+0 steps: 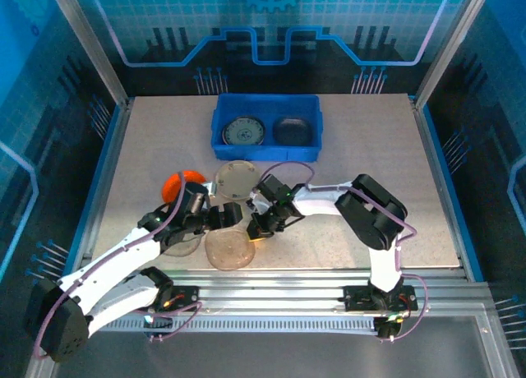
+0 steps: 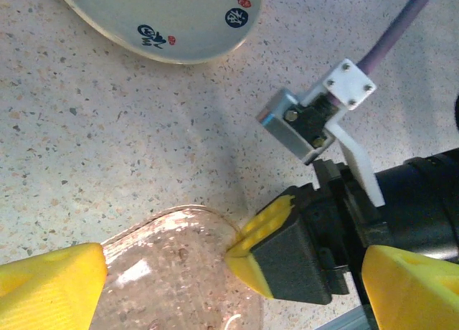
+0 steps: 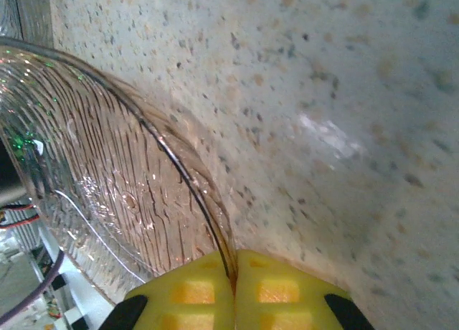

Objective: Place the plates into the plastic bin on the countertop

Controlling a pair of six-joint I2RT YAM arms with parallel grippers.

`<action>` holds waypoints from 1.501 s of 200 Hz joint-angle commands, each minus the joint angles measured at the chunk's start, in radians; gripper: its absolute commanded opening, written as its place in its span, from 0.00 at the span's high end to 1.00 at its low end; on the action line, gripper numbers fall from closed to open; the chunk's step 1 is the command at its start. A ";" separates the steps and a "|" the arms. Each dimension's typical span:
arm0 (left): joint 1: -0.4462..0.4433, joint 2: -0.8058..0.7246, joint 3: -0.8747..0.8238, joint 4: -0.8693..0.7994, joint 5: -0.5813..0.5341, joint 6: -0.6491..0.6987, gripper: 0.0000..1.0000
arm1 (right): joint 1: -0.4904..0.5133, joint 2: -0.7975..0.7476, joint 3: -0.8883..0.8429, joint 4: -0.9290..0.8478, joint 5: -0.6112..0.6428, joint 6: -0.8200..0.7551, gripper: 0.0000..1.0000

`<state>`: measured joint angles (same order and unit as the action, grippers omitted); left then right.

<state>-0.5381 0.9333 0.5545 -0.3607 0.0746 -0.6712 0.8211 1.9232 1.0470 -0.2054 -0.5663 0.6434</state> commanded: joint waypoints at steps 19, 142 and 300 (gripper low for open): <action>-0.001 0.011 0.082 -0.006 -0.022 0.065 0.07 | -0.044 -0.121 -0.082 0.037 0.049 0.046 1.00; -0.002 0.208 0.198 0.071 -0.011 0.125 0.10 | -0.249 -0.452 -0.217 -0.160 0.187 0.010 1.00; -0.002 0.371 0.198 0.191 0.082 0.071 0.88 | -0.333 -0.536 -0.179 -0.132 0.108 0.048 1.00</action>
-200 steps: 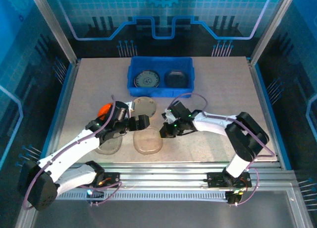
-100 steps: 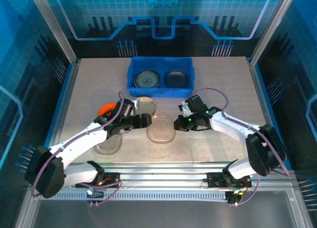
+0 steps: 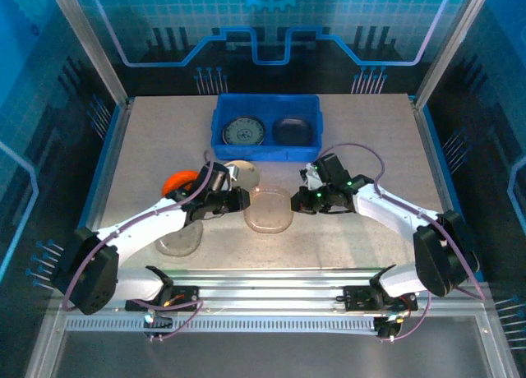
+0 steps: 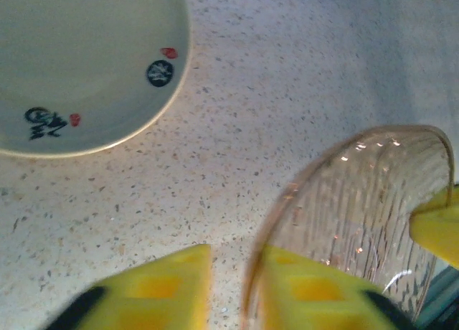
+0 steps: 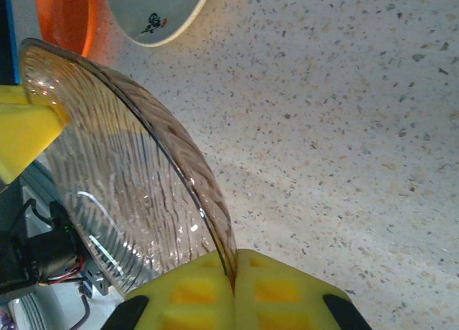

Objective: Place the plates into the plastic bin on the countertop

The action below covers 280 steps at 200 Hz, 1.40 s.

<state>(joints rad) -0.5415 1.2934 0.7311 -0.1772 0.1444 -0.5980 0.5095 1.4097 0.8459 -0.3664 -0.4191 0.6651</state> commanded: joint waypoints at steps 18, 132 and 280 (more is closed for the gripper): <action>0.002 0.004 0.022 0.001 0.005 -0.001 1.00 | -0.030 -0.017 0.011 0.066 -0.058 0.053 1.00; 0.003 0.021 0.194 -0.096 -0.107 0.068 1.00 | -0.225 -0.274 -0.189 0.146 0.117 0.139 0.50; 0.128 0.474 0.827 -0.061 -0.091 0.235 1.00 | -0.278 -0.371 -0.341 0.187 0.209 0.224 0.50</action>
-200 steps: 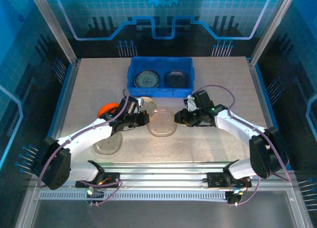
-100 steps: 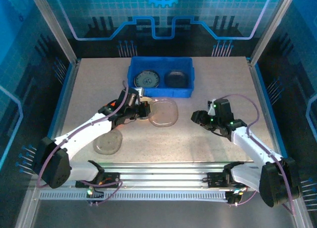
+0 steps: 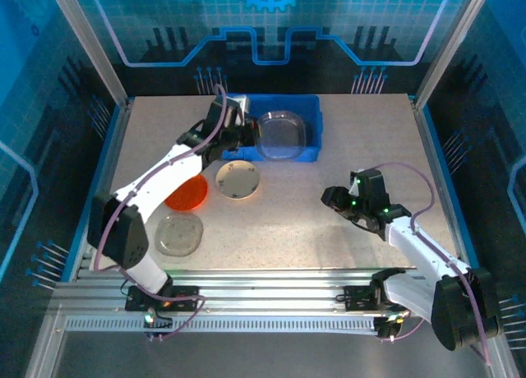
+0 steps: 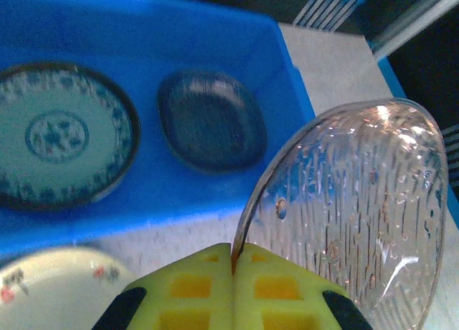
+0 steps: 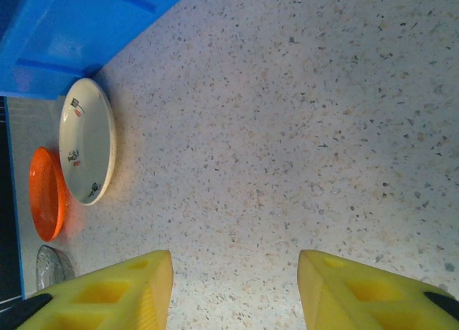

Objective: Place the plates into the plastic bin on the countertop

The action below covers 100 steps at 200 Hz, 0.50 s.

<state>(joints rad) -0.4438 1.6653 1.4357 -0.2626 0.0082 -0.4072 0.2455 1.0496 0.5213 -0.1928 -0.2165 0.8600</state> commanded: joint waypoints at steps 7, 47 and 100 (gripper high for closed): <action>0.036 0.142 0.171 0.017 0.059 0.046 1.00 | -0.014 -0.011 -0.016 0.016 0.004 0.033 0.50; 0.070 0.383 0.432 -0.022 0.130 0.042 1.00 | -0.017 -0.013 0.011 0.001 0.000 0.047 0.50; 0.096 0.639 0.755 -0.110 0.194 0.034 1.00 | -0.018 -0.017 0.050 -0.029 0.008 0.057 0.50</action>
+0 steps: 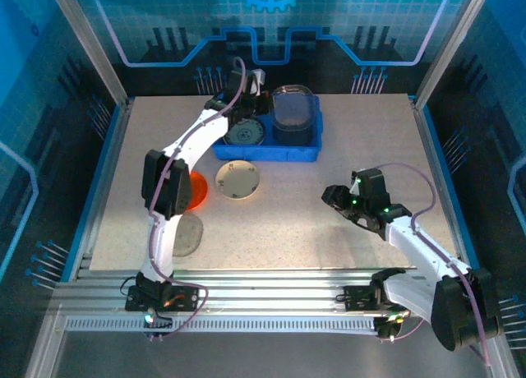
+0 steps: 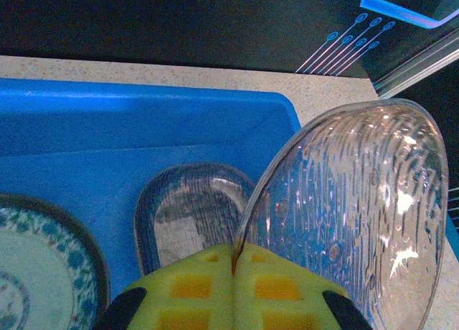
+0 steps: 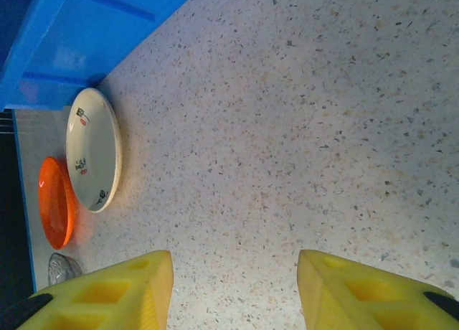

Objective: Place the plates into the plastic bin on the countertop

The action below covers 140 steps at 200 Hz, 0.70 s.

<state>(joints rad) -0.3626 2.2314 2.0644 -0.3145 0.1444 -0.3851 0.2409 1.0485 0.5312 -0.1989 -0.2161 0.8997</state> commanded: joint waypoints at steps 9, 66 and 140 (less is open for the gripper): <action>0.017 0.106 0.166 -0.078 0.058 0.015 1.00 | -0.013 -0.015 0.047 -0.030 0.009 0.017 0.50; 0.039 0.205 0.212 -0.092 0.057 0.011 1.00 | -0.018 -0.003 0.065 -0.044 0.011 0.018 0.50; 0.040 0.307 0.263 -0.100 0.084 -0.002 1.00 | -0.017 0.022 0.066 -0.032 -0.001 0.025 0.50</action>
<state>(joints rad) -0.3279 2.5137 2.2837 -0.4122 0.1921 -0.3855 0.2405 1.0737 0.5777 -0.2195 -0.2165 0.9108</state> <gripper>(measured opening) 0.050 0.500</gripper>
